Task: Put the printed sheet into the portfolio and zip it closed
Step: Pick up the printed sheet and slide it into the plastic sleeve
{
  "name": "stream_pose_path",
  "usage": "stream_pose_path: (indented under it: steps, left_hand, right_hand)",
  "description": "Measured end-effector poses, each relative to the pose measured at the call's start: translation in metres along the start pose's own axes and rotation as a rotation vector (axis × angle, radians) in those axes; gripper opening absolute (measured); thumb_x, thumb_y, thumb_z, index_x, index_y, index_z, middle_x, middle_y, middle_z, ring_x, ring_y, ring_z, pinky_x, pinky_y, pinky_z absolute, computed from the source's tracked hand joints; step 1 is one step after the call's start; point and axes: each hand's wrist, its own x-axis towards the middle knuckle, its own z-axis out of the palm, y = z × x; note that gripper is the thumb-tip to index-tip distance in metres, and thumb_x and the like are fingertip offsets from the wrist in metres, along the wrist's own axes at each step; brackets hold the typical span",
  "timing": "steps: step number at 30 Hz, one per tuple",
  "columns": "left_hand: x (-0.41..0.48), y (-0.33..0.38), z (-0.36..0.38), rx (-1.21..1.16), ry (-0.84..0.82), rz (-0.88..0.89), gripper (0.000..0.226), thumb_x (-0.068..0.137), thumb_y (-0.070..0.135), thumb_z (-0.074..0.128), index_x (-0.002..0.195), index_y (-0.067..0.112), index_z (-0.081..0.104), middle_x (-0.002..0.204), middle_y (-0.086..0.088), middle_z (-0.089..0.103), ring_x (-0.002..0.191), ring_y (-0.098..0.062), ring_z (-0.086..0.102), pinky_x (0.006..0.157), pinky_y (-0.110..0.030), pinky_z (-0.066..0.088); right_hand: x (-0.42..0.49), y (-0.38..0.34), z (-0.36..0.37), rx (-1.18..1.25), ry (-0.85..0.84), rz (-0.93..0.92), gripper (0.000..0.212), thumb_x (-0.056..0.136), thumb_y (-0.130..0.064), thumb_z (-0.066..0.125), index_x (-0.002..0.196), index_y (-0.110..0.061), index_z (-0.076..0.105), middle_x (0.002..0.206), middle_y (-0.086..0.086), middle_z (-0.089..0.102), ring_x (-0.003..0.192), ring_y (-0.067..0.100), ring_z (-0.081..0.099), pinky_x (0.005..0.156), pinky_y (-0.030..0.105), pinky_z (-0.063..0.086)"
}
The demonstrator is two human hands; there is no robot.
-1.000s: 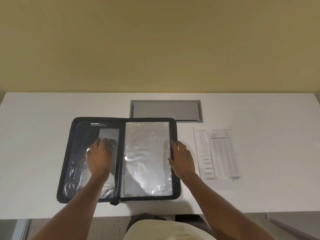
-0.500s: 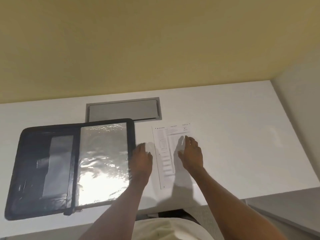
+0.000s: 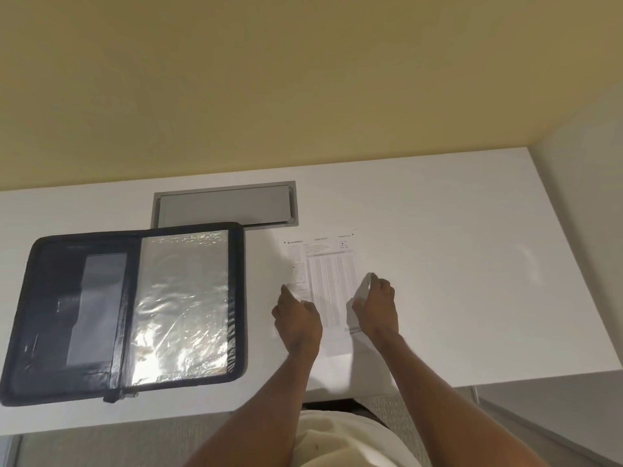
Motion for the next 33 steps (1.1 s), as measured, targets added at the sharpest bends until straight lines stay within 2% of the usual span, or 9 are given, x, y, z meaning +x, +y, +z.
stream_pose_path:
  steps: [4, 8, 14, 17, 21, 24, 27, 29, 33]
  left_hand:
    - [-0.002, 0.008, 0.004, -0.073, 0.022, -0.041, 0.061, 0.096, 0.016, 0.065, 0.15, 0.007, 0.038, 0.139, -0.018, 0.059, 0.127, -0.039, 0.054, 0.106, -0.053, 0.049]
    - [0.004, 0.022, -0.001, -0.047, 0.027, -0.167, 0.063, 0.093, 0.029, 0.068, 0.146, 0.009, 0.041, 0.13, -0.018, 0.063, 0.118, -0.038, 0.061, 0.101, -0.052, 0.047]
    - [0.023, 0.017, -0.003, -0.202, -0.052, -0.362, 0.054, 0.083, 0.038, 0.073, 0.124, 0.011, 0.05, 0.113, -0.011, 0.064, 0.104, -0.031, 0.064, 0.095, -0.046, 0.053]
    - [0.04, -0.002, 0.006, -0.325, -0.092, -0.334, 0.054, 0.07, 0.048, 0.068, 0.106, 0.008, 0.062, 0.1, -0.009, 0.068, 0.086, -0.028, 0.067, 0.079, -0.044, 0.061]
    - [0.032, 0.003, -0.016, -0.419, -0.145, -0.224, 0.02, 0.095, 0.014, 0.058, 0.076, 0.007, 0.057, 0.078, -0.008, 0.062, 0.07, -0.021, 0.054, 0.06, -0.028, 0.044]
    - [0.034, -0.006, -0.028, -0.498, -0.194, -0.215, 0.016, 0.097, 0.006, 0.059, 0.088, 0.015, 0.068, 0.086, 0.001, 0.07, 0.077, -0.019, 0.064, 0.071, -0.028, 0.054]
    - [0.045, -0.019, -0.038, -0.615, -0.313, -0.249, 0.021, 0.094, 0.005, 0.069, 0.109, 0.016, 0.078, 0.1, -0.005, 0.079, 0.095, -0.034, 0.074, 0.088, -0.05, 0.062]
    - [0.05, -0.023, -0.05, -0.685, -0.385, -0.24, 0.022, 0.094, 0.004, 0.07, 0.112, 0.014, 0.078, 0.103, -0.01, 0.079, 0.096, -0.039, 0.074, 0.084, -0.053, 0.063]
    - [0.054, -0.024, -0.082, -0.786, -0.502, -0.182, 0.023, 0.096, 0.003, 0.067, 0.117, 0.007, 0.074, 0.104, -0.011, 0.079, 0.093, -0.034, 0.074, 0.074, -0.039, 0.064]
  right_hand:
    - [-0.002, 0.0, -0.002, 0.097, -0.014, 0.015, 0.056, 0.087, -0.012, 0.058, 0.14, -0.008, 0.04, 0.135, 0.013, 0.046, 0.129, 0.031, 0.039, 0.094, 0.039, 0.044]
    - [-0.002, 0.003, -0.002, 0.165, -0.05, 0.009, 0.065, 0.076, -0.032, 0.056, 0.135, -0.008, 0.043, 0.127, 0.015, 0.046, 0.119, 0.034, 0.043, 0.088, 0.039, 0.042]
    - [0.007, 0.01, -0.001, 0.199, -0.064, 0.023, 0.063, 0.079, -0.023, 0.068, 0.135, -0.011, 0.041, 0.125, 0.014, 0.045, 0.117, 0.035, 0.042, 0.09, 0.042, 0.046]
    - [0.008, 0.011, 0.0, 0.215, -0.056, 0.026, 0.061, 0.077, -0.022, 0.069, 0.131, -0.012, 0.042, 0.123, 0.012, 0.045, 0.115, 0.033, 0.043, 0.089, 0.044, 0.048]
    - [0.006, 0.013, 0.003, 0.233, -0.043, 0.006, 0.053, 0.077, -0.018, 0.067, 0.125, -0.011, 0.044, 0.121, 0.011, 0.044, 0.112, 0.032, 0.043, 0.087, 0.042, 0.048]
    - [0.005, 0.015, 0.002, 0.252, -0.04, 0.006, 0.054, 0.078, -0.019, 0.068, 0.126, -0.011, 0.045, 0.121, 0.009, 0.044, 0.111, 0.03, 0.042, 0.088, 0.04, 0.047]
    - [0.008, 0.017, -0.001, 0.286, -0.06, 0.005, 0.049, 0.07, -0.03, 0.065, 0.113, -0.015, 0.047, 0.11, 0.005, 0.043, 0.101, 0.027, 0.042, 0.081, 0.037, 0.042]
    - [0.014, 0.02, -0.005, 0.299, -0.046, -0.002, 0.047, 0.069, -0.033, 0.07, 0.107, -0.015, 0.048, 0.103, 0.005, 0.046, 0.098, 0.029, 0.047, 0.077, 0.034, 0.039]
    - [0.021, 0.017, -0.028, 0.518, -0.086, 0.062, 0.072, 0.081, -0.035, 0.082, 0.14, -0.01, 0.047, 0.124, 0.003, 0.055, 0.116, 0.021, 0.055, 0.094, 0.029, 0.041]
